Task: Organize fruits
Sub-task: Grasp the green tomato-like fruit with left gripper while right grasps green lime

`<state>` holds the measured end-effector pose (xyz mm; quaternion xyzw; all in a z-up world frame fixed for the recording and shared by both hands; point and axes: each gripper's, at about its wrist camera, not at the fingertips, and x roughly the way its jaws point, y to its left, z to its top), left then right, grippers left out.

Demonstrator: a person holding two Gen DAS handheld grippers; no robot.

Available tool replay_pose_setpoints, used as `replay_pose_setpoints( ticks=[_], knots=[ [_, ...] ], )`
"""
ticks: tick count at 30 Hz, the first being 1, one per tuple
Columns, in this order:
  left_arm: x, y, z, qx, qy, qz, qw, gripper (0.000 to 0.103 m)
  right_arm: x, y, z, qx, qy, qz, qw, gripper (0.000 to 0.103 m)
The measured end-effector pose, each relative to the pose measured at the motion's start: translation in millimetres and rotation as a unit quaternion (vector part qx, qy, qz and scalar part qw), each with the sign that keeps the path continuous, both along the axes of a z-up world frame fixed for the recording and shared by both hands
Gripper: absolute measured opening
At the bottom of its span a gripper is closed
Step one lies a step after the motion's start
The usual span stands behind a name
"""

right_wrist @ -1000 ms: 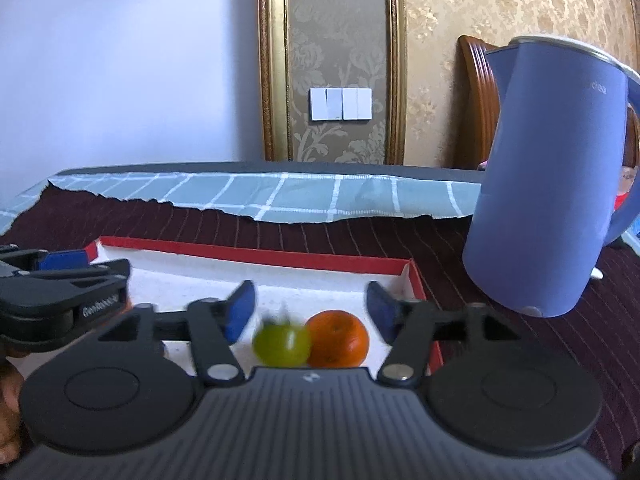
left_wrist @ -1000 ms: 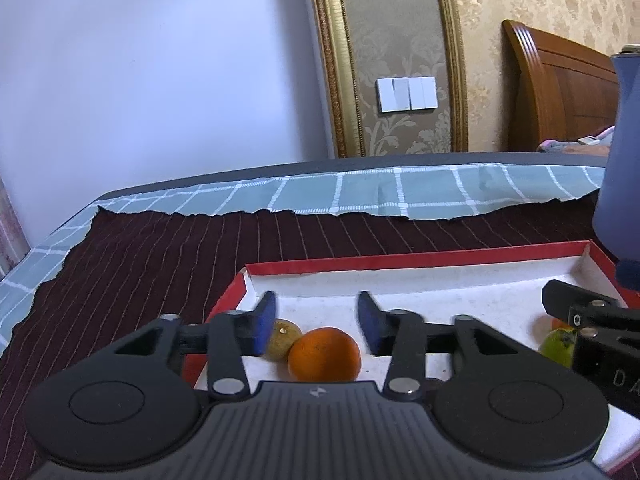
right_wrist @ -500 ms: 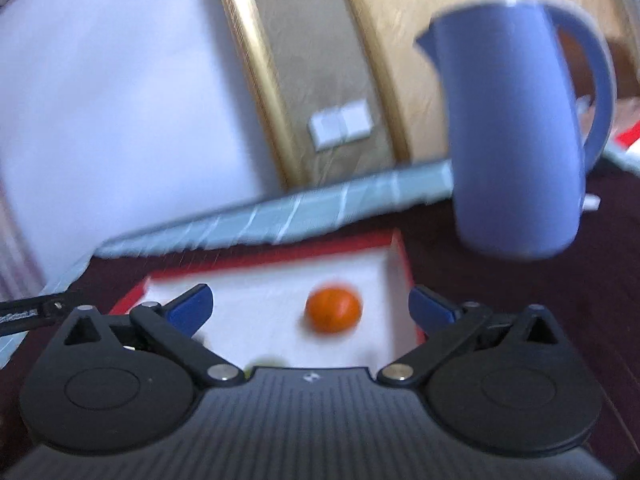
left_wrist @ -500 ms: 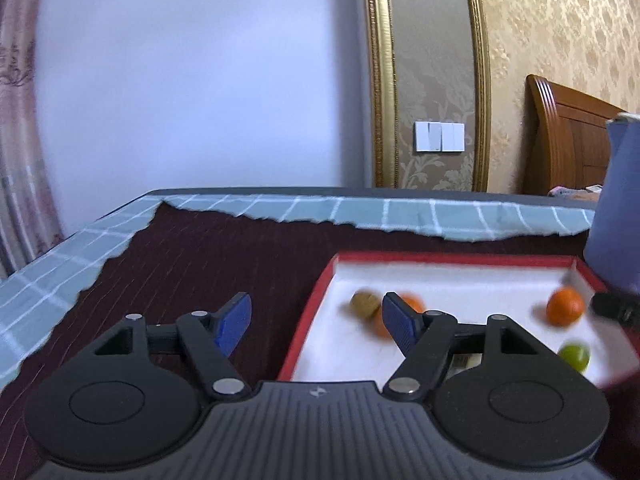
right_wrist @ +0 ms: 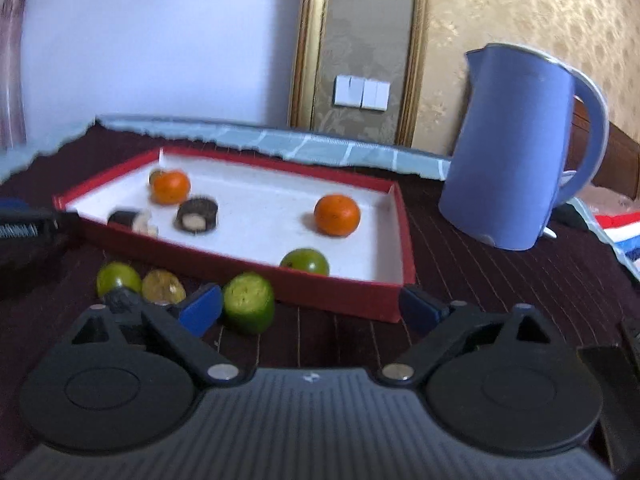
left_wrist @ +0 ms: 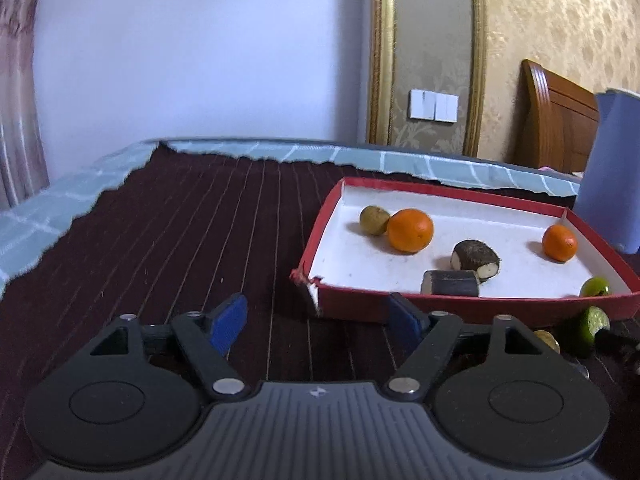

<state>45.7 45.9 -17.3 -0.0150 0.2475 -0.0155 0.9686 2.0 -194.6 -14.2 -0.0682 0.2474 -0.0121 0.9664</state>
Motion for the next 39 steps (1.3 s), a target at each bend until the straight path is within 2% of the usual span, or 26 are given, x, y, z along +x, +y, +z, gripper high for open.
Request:
replay_pose_setpoints(
  ticks=[4, 8, 11, 12, 13, 14, 16, 19, 24, 28, 31, 36, 39],
  knots=[
    [5.3, 8.1, -3.9, -0.033, 0.02, -0.011, 0.9992, 0.077, 6.1, 0.2, -4.4, 0.02, 0.019, 0.013, 1.0, 0.083],
    [1.4, 4.9, -3.3, -0.028, 0.011, -0.02, 0.9994, 0.077, 18.2, 5.1, -8.1, 0.027, 0.042, 0.028, 0.998, 0.082],
    [1.8, 3.4, -3.1, -0.027, 0.011, -0.024, 0.9993, 0.077, 21.4, 11.9, -11.5, 0.016, 0.051, 0.041, 0.998, 0.074],
    [2.3, 3.1, -3.3, -0.026, 0.014, -0.025, 0.9993, 0.077, 21.3, 12.8, -11.7, 0.017, 0.051, 0.046, 0.997, 0.064],
    [3.0, 2.6, -3.2, -0.025, 0.015, -0.028, 0.9992, 0.077, 21.3, 12.8, -12.0, 0.02, 0.054, 0.052, 0.997, 0.044],
    [3.0, 1.5, -2.8, -0.022, 0.02, -0.035, 0.999, 0.077, 22.4, 11.7, -12.7, 0.028, 0.058, 0.058, 0.996, 0.036],
    [0.1, -1.0, -1.4, -0.012, 0.024, -0.046, 0.9986, 0.077, 23.5, 7.6, -12.3, 0.05, 0.06, 0.065, 0.995, 0.03],
    [-11.3, -6.9, 1.1, -0.004, 0.02, -0.08, 0.9966, 0.077, 18.9, 5.5, -11.3, 0.054, 0.055, 0.058, 0.995, 0.03],
    [-25.5, -32.0, 6.4, 0.026, 0.008, -0.122, 0.9922, 0.077, 2.8, -2.0, -6.5, 0.014, 0.023, 0.006, 1.0, 0.03],
    [-38.3, -55.1, 6.8, 0.059, -0.013, -0.154, 0.9862, 0.077, -1.7, -17.5, -7.9, 0.056, 0.027, 0.011, 0.998, 0.03],
    [-36.7, -65.8, 3.6, 0.076, -0.009, -0.157, 0.9846, 0.077, -1.5, -20.3, -9.2, 0.065, 0.028, 0.012, 0.997, 0.03],
    [-43.3, -73.3, 3.9, 0.091, -0.006, -0.167, 0.9818, 0.077, -1.9, -22.7, -10.2, 0.077, 0.027, 0.014, 0.997, 0.03],
    [-54.3, -71.7, 10.1, 0.061, -0.008, -0.219, 0.9738, 0.078, -1.8, -25.9, -10.6, 0.088, 0.027, 0.013, 0.996, 0.03]
  ],
)
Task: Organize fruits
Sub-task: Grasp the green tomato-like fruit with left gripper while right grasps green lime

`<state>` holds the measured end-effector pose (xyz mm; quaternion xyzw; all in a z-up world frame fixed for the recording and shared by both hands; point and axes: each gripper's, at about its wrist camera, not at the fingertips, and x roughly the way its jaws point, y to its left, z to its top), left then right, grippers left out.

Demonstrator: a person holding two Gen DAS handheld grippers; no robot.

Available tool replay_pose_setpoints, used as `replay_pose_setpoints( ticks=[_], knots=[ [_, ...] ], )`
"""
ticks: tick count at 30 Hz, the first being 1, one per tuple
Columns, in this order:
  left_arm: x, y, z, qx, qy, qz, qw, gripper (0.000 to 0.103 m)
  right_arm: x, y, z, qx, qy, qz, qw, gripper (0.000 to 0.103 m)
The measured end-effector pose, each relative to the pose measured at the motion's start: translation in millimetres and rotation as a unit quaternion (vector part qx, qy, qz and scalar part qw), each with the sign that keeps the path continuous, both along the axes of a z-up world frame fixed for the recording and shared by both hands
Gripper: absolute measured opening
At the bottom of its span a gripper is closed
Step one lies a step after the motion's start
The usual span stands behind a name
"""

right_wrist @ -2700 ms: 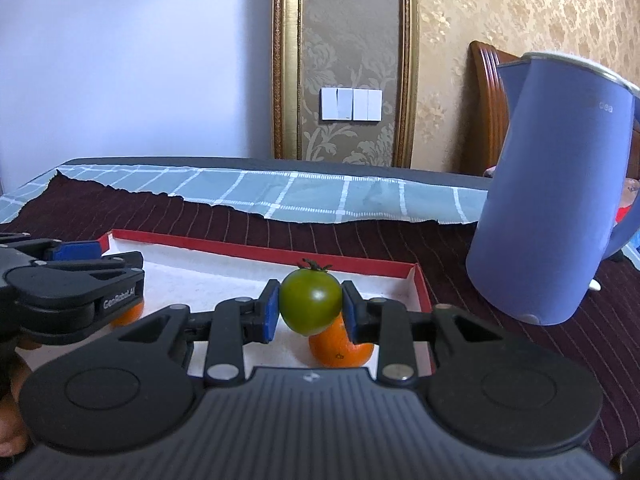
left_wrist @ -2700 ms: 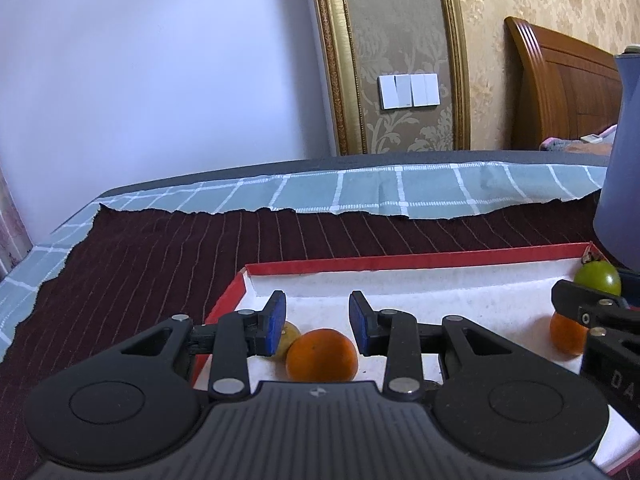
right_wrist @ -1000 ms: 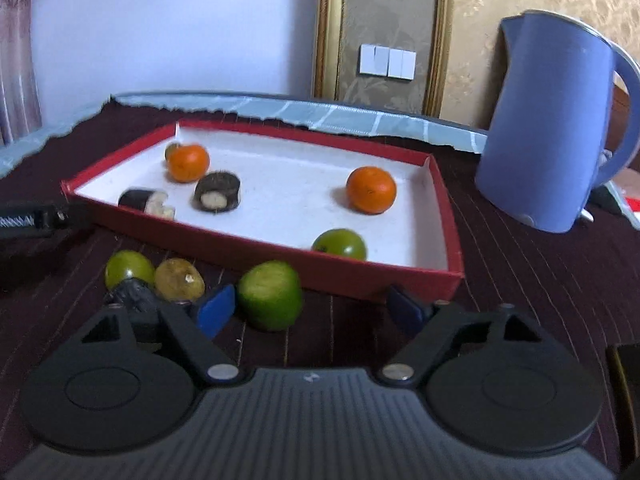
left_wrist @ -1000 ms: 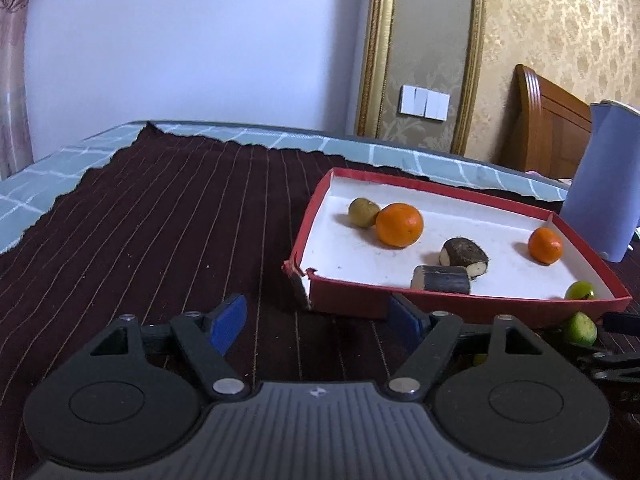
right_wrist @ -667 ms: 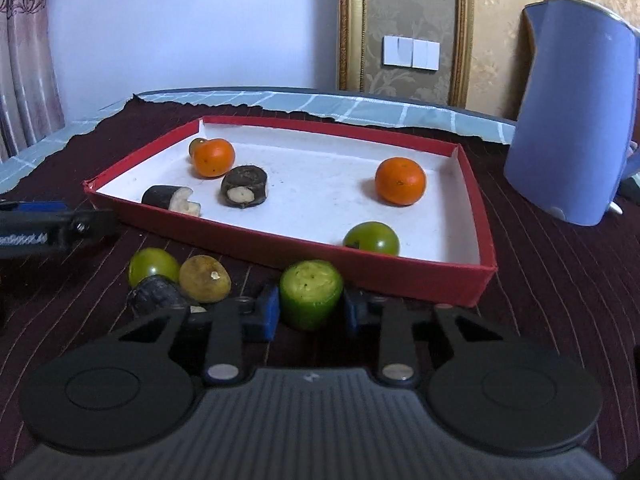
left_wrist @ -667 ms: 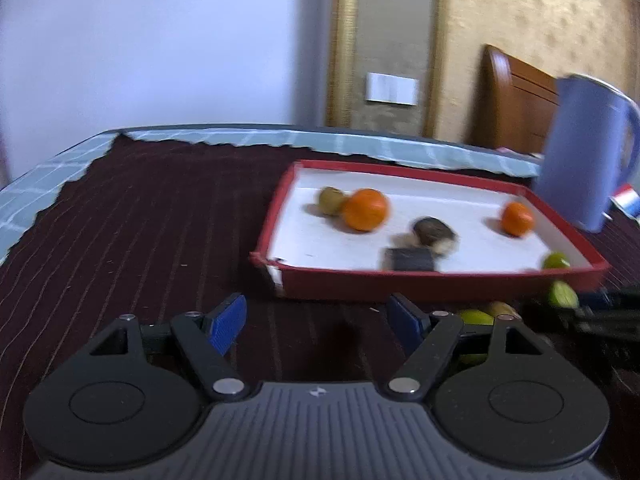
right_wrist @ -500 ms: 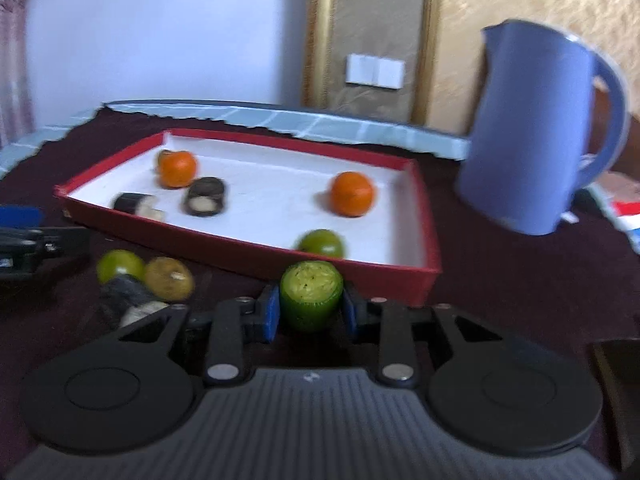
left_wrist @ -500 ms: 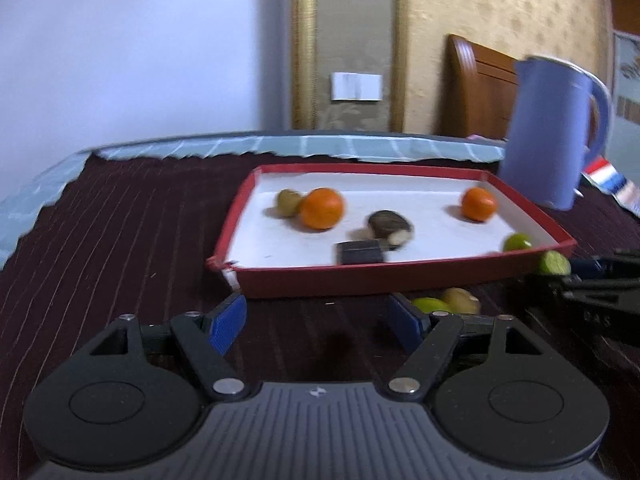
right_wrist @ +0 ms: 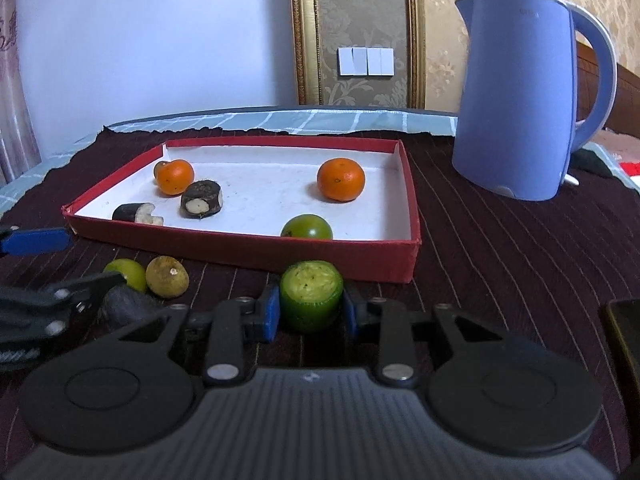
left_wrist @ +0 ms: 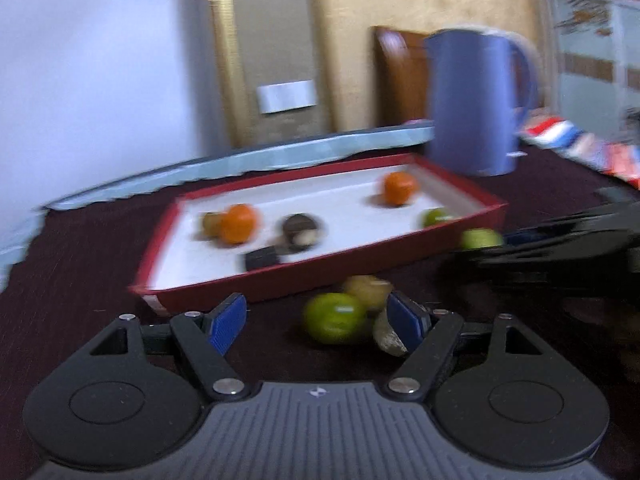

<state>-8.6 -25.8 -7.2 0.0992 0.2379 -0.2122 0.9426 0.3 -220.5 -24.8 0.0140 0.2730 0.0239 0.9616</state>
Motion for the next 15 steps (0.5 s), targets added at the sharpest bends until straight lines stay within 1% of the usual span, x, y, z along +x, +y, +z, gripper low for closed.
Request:
replay_pose_setpoints(
  ticks=[1, 2, 5, 6, 7, 9, 10, 12, 13, 15],
  knots=[
    [-0.6, 0.7, 1.1, -0.01, 0.008, -0.012, 0.9998, 0.078, 0.2, -0.8, -0.2, 0.003, 0.001, 0.001, 1.0, 0.03],
    [0.9, 0.0, 0.6, -0.009, 0.008, -0.01, 0.9999, 0.078, 0.3, -1.1, -0.6, 0.004, 0.001, 0.001, 1.0, 0.03],
    [12.2, -4.4, -6.9, 0.027, -0.004, 0.037, 0.999, 0.078, -0.2, -0.5, -0.9, 0.002, 0.0, -0.001, 1.0, 0.03],
    [17.1, -4.6, -9.1, 0.037, 0.001, 0.046, 0.9983, 0.078, -0.5, -0.1, -1.0, 0.003, -0.001, -0.001, 1.0, 0.03],
    [22.3, -1.7, -11.1, 0.038, 0.013, 0.05, 0.9979, 0.08, -0.9, -0.4, -1.4, 0.004, -0.001, 0.0, 1.0, 0.03],
    [24.7, 8.1, -9.3, 0.013, 0.031, 0.051, 0.9981, 0.08, -1.3, -0.6, -2.1, 0.006, 0.001, 0.0, 1.0, 0.03],
    [24.3, 11.1, -8.5, 0.011, 0.029, 0.055, 0.998, 0.08, -1.5, -0.8, -2.1, 0.007, 0.0, 0.0, 1.0, 0.03],
    [19.3, 19.3, -6.2, 0.017, 0.013, 0.077, 0.9968, 0.08, -2.0, -1.2, -2.0, 0.009, 0.0, 0.001, 1.0, 0.03],
    [15.6, 23.8, -4.4, 0.025, 0.0, 0.098, 0.9949, 0.08, -2.4, -1.3, -2.1, 0.009, -0.001, 0.001, 1.0, 0.03],
    [11.4, 29.5, -2.8, 0.053, -0.03, 0.152, 0.9864, 0.079, -3.5, -1.5, -2.2, 0.011, -0.003, 0.001, 1.0, 0.03]
  ],
)
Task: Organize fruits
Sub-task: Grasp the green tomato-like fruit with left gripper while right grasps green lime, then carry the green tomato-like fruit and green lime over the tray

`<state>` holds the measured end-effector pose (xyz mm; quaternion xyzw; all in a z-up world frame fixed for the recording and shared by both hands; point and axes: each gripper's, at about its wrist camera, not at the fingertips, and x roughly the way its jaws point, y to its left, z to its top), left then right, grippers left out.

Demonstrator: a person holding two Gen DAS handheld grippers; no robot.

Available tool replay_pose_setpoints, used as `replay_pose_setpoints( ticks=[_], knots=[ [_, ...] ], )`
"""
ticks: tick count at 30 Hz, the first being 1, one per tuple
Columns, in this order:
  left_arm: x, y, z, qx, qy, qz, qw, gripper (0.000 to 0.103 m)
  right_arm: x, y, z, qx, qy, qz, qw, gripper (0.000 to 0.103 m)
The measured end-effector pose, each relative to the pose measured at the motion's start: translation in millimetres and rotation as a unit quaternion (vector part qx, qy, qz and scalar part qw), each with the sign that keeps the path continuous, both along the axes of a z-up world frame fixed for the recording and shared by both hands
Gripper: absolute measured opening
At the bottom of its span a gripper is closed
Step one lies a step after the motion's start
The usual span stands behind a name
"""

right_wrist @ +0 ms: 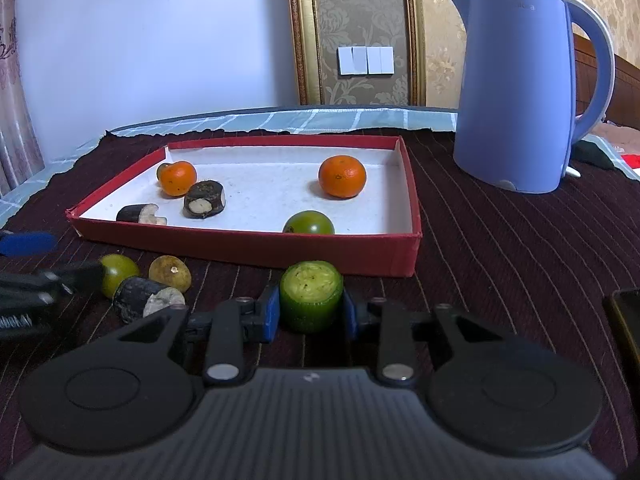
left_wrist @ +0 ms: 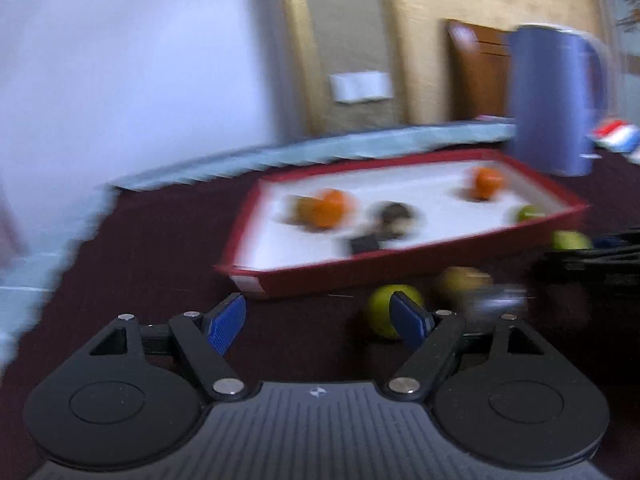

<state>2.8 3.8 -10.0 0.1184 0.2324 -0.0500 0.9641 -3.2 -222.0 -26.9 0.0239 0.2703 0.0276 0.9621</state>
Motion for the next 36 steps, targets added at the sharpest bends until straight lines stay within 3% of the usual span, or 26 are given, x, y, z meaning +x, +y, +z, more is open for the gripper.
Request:
replay_pose_setpoints(
  ticks=[2, 6, 11, 20, 21, 22, 24, 26, 29, 36],
  knots=[
    [-2.4, 9.8, 1.4, 0.007, -0.012, 0.018, 0.9997, 0.078, -0.3, -0.2, -0.3, 0.001, 0.0, 0.0, 1.0, 0.03],
    [-4.3, 19.5, 4.6, -0.038, 0.01, -0.036, 0.9986, 0.078, -0.6, 0.5, -0.2, 0.0, -0.001, 0.0, 1.0, 0.03],
    [0.2, 9.6, -2.8, -0.02, 0.003, -0.045, 0.9988, 0.078, 0.0, 1.2, -0.6, -0.002, 0.002, -0.001, 1.0, 0.03],
    [39.1, -10.6, -16.7, -0.016, 0.067, -0.022, 0.9974, 0.078, 3.4, 6.2, -2.6, -0.019, 0.012, 0.0, 1.0, 0.03],
    [41.3, -11.0, -16.8, -0.02, 0.07, -0.019, 0.9972, 0.075, 3.9, 7.3, -2.6, -0.022, 0.013, 0.0, 1.0, 0.03],
    [42.2, -10.4, -15.7, -0.03, 0.069, -0.021, 0.9969, 0.061, 4.0, 8.0, -2.7, -0.025, 0.013, 0.0, 1.0, 0.03],
    [44.4, -10.6, -16.2, -0.04, 0.079, -0.027, 0.9957, 0.043, 3.8, 8.8, -2.8, -0.028, 0.014, 0.0, 1.0, 0.03],
    [42.1, -11.7, -16.6, -0.044, 0.079, -0.031, 0.9954, 0.033, 3.5, 9.4, -2.7, -0.031, 0.014, 0.0, 0.999, 0.03],
    [35.6, -14.9, -17.2, -0.034, 0.071, -0.032, 0.9964, 0.032, 2.2, 10.2, -2.4, -0.034, 0.012, -0.001, 0.999, 0.03],
    [20.1, -8.6, -4.6, -0.055, 0.056, -0.037, 0.9962, 0.032, -5.4, 14.5, 2.6, -0.047, -0.005, -0.012, 0.999, 0.03]
  ],
)
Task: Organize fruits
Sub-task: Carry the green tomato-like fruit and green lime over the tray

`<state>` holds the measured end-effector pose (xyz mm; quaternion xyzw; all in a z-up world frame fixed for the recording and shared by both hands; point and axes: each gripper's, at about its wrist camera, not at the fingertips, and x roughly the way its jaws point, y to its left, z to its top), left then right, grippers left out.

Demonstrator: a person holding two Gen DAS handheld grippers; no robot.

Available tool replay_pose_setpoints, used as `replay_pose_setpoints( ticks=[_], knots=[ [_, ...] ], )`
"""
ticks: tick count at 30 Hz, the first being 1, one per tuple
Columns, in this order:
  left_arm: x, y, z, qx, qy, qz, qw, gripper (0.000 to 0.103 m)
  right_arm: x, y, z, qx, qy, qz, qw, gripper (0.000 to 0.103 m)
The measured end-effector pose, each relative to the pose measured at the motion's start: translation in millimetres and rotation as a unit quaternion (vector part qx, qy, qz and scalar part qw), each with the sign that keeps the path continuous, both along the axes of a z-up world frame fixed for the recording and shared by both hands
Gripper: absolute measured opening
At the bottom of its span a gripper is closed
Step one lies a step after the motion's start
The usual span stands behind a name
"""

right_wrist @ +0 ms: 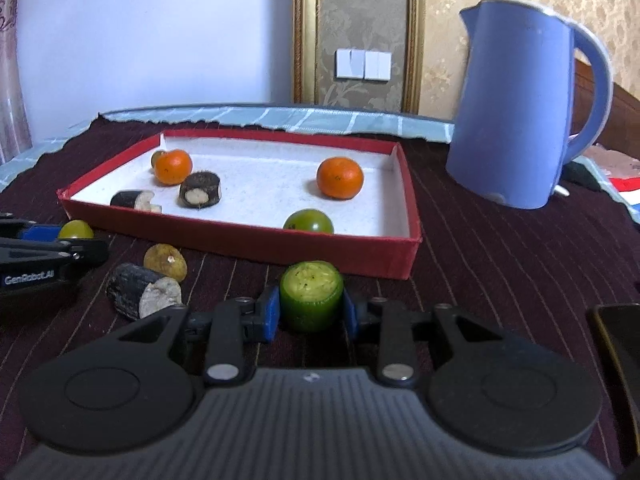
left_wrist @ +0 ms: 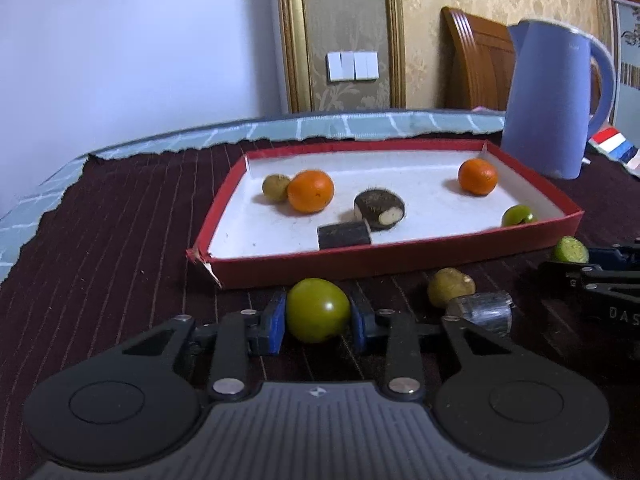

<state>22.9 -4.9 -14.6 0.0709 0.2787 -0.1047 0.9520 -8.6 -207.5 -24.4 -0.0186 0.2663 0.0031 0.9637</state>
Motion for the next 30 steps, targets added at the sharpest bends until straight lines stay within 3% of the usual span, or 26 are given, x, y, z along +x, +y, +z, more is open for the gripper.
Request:
replay_pose_setpoints(
  ticks=[8, 30],
  knots=[
    [-18.3, -7.3, 32.3, 0.0, -0.051, -0.007, 0.9987, 0.032, -12.3, 12.5, 17.5, 0.003, -0.032, 0.014, 0.999, 0.03],
    [11.9, -29.7, 23.8, -0.002, -0.034, 0.038, 0.9987, 0.032, -3.8, 7.7, 33.4, 0.033, -0.056, -0.014, 0.998, 0.03]
  ],
)
